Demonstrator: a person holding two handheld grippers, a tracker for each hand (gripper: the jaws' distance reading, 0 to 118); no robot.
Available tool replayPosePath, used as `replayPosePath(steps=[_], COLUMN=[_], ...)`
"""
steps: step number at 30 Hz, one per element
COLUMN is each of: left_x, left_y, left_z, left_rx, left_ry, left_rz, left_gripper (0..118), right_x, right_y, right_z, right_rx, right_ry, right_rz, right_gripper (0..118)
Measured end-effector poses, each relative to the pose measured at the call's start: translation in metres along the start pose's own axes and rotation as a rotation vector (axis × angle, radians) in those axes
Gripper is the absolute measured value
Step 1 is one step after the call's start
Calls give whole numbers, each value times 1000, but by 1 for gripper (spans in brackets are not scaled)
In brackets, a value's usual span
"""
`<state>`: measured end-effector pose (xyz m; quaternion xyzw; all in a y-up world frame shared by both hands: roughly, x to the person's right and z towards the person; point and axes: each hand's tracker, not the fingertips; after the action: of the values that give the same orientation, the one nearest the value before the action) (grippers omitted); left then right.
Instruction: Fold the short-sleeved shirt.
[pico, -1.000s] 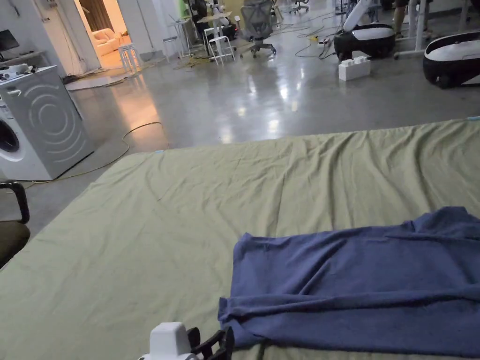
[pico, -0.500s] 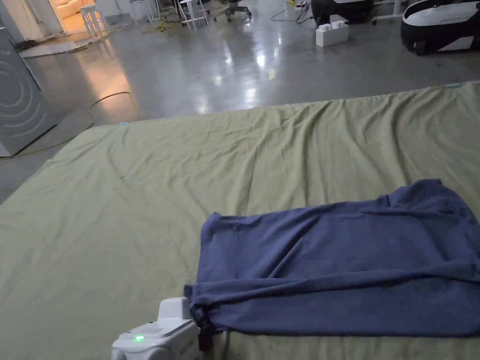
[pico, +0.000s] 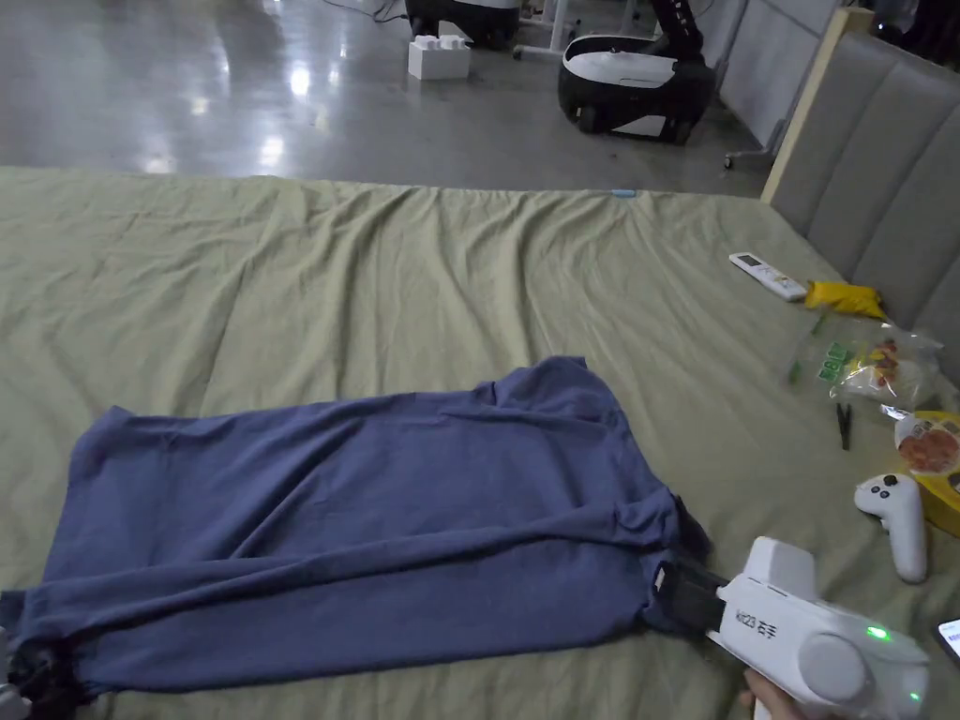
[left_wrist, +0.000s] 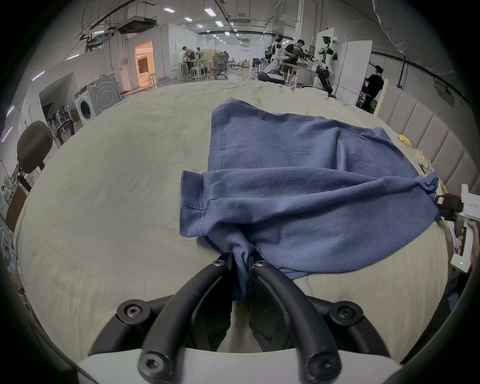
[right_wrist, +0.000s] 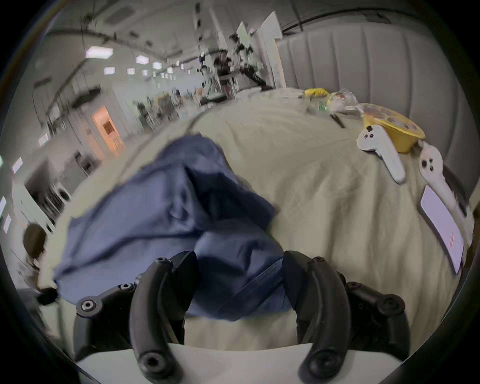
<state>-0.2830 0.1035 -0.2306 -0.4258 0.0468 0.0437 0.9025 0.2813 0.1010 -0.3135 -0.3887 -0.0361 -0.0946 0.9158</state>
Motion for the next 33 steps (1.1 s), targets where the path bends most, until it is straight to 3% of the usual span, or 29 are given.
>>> replayPosePath(steps=[2,3,4,5,7,9,10,12,13,16,19,24,29,30,31,32,33], left_x=[1,1,2,2,-3,-14,-31,-38,-40,-45,-47,-59,-61,-61,-62,-64,-64], left_y=[2,1,1,0,7,18,20,23,24,20,1,-42,-83,-86,-90,-94,-97], left_z=[2,2,3,4,6,19,18,41,52,87,113,147,141,137,130,124,119], left_rx=[0,2,4,5,-9,-3,39,112,129,144,160,132,97,92,80,73,63], left_ry=[-3,-1,-2,-4,-24,-77,-97,-92,-92,-127,-111,-127,-112,-106,-107,-109,-102], left_rz=[3,4,5,3,2,107,200,244,229,236,203,219,193,197,208,218,218], left_gripper=[11,11,10,9,8,6,6,6,6,6,6,6,7,9,19,39,71], right_x=[-11,-19,-31,-37,-43,-40,-42,-47,-47,-50,-47,-29,-23,-21,-18,-13,-10], right_y=[-3,-5,-6,-8,-6,-2,1,0,2,-9,-27,-73,-110,-114,-118,-121,-122], right_z=[-14,-14,-10,-5,-5,7,19,49,65,96,123,162,170,166,163,158,152], right_rx=[-24,-6,26,24,3,33,77,186,181,198,199,134,58,48,43,40,30], right_ry=[-6,-47,-119,-118,-100,-119,-153,-241,-188,-163,-170,-146,-144,-145,-134,-121,-125], right_rz=[139,219,312,325,301,263,248,216,193,177,172,83,110,112,104,93,89], right_gripper=[34,8,8,8,8,7,7,7,7,7,7,7,7,7,9,19,50])
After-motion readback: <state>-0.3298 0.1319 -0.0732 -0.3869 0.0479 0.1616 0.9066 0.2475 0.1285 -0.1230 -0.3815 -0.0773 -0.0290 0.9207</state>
